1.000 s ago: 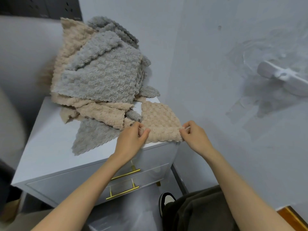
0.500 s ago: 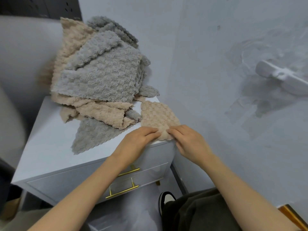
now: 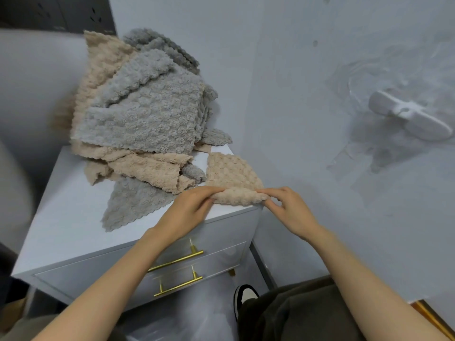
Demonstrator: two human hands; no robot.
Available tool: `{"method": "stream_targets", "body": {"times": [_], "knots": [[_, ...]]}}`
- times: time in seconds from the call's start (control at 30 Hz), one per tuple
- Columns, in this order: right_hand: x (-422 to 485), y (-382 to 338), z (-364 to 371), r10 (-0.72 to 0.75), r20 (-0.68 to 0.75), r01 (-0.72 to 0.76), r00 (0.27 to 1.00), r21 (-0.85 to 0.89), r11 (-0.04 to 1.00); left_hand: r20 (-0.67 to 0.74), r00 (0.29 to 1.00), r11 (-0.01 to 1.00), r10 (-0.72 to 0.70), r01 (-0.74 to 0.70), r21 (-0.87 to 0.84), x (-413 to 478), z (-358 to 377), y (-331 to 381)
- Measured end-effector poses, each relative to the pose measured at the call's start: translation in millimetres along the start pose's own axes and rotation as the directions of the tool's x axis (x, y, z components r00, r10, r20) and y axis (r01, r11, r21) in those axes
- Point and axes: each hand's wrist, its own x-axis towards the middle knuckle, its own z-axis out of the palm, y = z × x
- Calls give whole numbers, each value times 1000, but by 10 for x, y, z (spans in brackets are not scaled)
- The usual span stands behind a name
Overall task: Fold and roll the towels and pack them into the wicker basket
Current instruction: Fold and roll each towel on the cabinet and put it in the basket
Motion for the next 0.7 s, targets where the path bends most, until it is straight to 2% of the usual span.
{"method": "stream_targets", "body": {"times": [0.13,0.27,0.4,0.5,0.57,0.63,0.7], "knots": [[-12,-51,-48,108,20,-110,994,234,966,-24,985,974,-170,165,-157,11,-30,75],[12,-122,-21,238,43,-239,970,318,917,-63,953,946,-297,285,-153,16,7,99],[70,-204,22,368,20,-354,930,327,876,-77,899,893,-431,412,-181,49,60,106],[92,-257,115,404,-89,-371,910,255,893,-113,896,902,-430,422,-90,87,89,102],[93,-293,177,379,-184,-361,907,122,924,-153,903,916,-401,401,-36,97,81,113],[79,-320,206,293,-291,-329,911,-84,941,-208,921,939,-329,342,27,82,65,131],[73,-339,214,137,-360,-226,923,-218,949,-265,938,954,-221,265,143,58,64,157]]}}
